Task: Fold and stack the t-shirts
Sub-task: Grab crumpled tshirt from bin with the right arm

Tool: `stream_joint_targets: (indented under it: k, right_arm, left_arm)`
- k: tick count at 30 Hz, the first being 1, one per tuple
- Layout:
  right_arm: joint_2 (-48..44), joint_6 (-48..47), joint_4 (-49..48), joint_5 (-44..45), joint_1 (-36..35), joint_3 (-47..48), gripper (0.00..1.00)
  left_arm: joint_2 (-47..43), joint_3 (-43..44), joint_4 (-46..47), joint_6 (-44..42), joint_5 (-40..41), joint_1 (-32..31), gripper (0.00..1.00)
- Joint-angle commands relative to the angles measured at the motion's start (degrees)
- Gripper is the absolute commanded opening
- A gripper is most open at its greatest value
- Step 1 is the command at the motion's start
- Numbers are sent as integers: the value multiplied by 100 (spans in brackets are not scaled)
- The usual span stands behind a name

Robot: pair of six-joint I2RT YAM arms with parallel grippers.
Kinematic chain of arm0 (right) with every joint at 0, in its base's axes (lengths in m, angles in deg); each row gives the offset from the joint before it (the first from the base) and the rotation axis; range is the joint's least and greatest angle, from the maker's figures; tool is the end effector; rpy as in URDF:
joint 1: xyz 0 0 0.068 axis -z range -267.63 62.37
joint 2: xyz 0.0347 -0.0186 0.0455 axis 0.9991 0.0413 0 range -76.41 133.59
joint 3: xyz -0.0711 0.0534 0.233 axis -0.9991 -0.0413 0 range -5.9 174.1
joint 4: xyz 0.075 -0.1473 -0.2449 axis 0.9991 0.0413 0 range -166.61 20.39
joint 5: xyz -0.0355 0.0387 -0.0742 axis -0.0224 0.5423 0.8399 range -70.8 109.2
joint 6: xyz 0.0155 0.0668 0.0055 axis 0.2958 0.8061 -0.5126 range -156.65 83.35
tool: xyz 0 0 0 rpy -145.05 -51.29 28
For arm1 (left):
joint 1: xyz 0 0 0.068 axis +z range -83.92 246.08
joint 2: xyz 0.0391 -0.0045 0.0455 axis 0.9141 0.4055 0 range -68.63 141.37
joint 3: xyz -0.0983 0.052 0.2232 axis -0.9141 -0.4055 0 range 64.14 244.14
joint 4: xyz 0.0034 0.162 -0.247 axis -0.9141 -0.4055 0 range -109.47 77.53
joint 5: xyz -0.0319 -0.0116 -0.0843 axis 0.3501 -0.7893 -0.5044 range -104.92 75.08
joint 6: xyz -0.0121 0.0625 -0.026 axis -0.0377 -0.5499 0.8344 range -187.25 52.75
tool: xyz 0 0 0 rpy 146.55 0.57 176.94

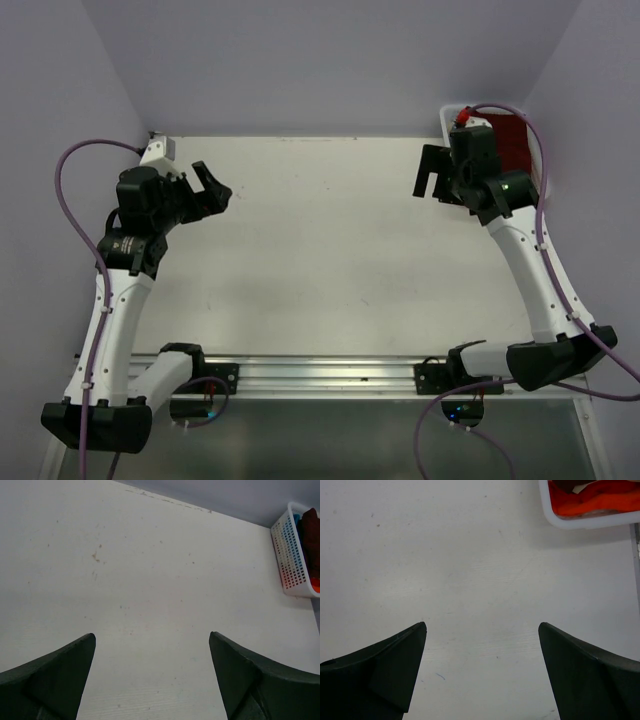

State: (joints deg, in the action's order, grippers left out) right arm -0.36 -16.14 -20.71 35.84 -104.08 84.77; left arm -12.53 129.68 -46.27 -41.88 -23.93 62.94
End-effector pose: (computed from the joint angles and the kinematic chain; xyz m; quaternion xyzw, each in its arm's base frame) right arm 0.3063 0.0738 0.3911 0.0917 0.8987 0.0043 0.4288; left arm 0.2701 -0.0235 0.3646 -0.1197 0.8302 -0.1970 0.5075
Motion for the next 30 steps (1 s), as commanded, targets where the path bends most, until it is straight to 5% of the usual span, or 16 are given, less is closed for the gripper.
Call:
stream_joint_targets:
  k: [1, 7, 14, 23, 30]
  right_arm:
    - [-134, -100, -123, 93, 1, 12, 99]
    - [-179, -109, -561, 488, 1, -453, 99]
    - [1884, -127, -704, 1868, 212, 871, 99]
    - [5507, 752, 870, 481, 1784, 5493, 99]
    - [5525, 875, -61, -213, 2514, 4556, 99]
  left_arm:
    - [-178, -120, 365, -225, -311, -20, 100]
    - [-222, -173, 489, -269, -610, -20, 100]
    - [-248, -94, 366, -286, -567, -20, 100]
    - [-740, -41, -117, -471, -417, -20, 100]
    - [-1171, -304, -215, -515, -258, -20, 100]
